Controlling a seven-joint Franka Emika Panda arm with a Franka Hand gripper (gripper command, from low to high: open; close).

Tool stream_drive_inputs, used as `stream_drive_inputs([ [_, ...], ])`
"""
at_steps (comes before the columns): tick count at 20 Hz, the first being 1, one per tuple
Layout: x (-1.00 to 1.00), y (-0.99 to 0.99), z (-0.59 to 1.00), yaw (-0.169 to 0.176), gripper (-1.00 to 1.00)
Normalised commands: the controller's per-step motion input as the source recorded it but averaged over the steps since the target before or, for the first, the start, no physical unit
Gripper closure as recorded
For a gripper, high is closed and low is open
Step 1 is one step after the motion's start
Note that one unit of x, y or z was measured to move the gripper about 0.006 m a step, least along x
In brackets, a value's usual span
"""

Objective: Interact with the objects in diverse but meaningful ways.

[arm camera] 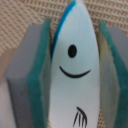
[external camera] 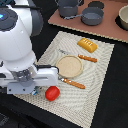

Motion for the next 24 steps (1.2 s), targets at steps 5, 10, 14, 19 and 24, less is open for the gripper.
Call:
stream_drive_inputs([
  [5,0.01,0.08,1.00,-0.004,-1.00],
  [10,0.09,0.57,0.94,0.013,-1.00],
  [14,0.00,0.88,0.40,0.070,-1.00],
  [19,0.02,0.87,0.17,0.077,-1.00],
  [24,0.34,0.93,0.09,0.042,-1.00],
])
